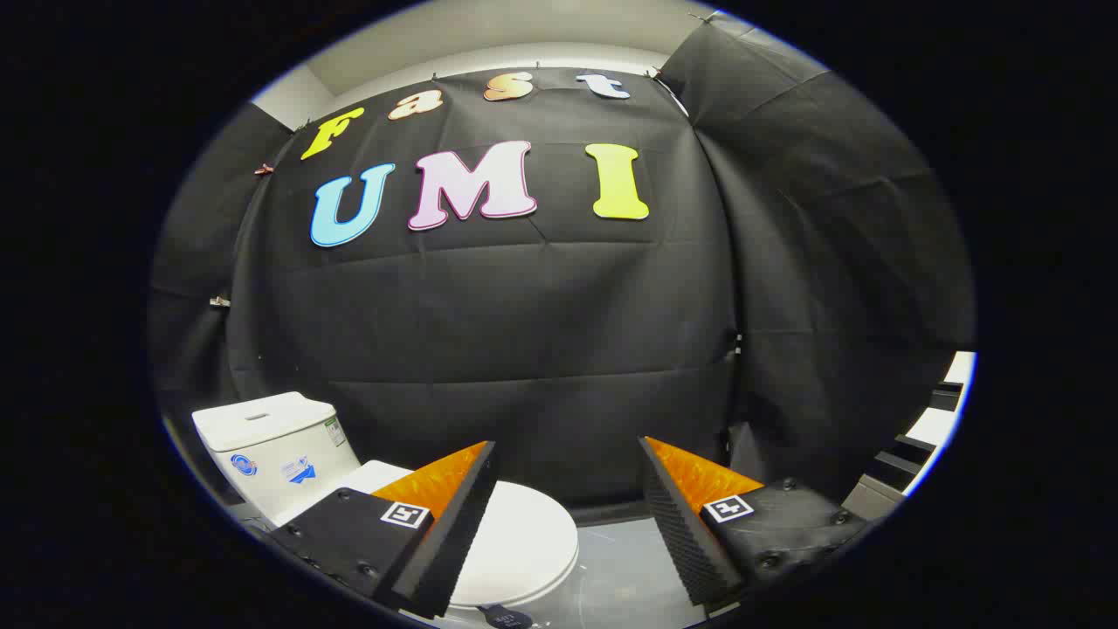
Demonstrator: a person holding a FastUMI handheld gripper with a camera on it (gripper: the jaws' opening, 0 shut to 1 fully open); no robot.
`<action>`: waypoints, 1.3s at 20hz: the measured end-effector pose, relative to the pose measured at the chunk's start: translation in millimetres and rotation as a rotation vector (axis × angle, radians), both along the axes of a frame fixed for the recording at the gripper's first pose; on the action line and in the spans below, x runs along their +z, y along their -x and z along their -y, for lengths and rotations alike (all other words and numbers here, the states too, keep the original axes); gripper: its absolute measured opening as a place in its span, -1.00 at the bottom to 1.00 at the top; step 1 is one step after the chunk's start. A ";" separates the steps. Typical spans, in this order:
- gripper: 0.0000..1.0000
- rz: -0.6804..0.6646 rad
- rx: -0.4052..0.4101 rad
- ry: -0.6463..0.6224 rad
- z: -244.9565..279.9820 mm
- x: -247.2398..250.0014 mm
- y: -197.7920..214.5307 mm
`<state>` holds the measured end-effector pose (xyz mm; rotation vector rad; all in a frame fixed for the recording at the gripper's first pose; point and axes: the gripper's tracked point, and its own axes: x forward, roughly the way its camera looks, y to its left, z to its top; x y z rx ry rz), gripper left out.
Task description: Open the toilet lid.
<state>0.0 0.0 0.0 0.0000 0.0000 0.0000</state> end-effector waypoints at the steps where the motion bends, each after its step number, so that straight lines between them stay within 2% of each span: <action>1: 0.96 0.000 0.000 -0.001 0.3 0.3 0.4; 26: 0.95 -0.010 0.003 0.007 -0.8 -3.0 -0.4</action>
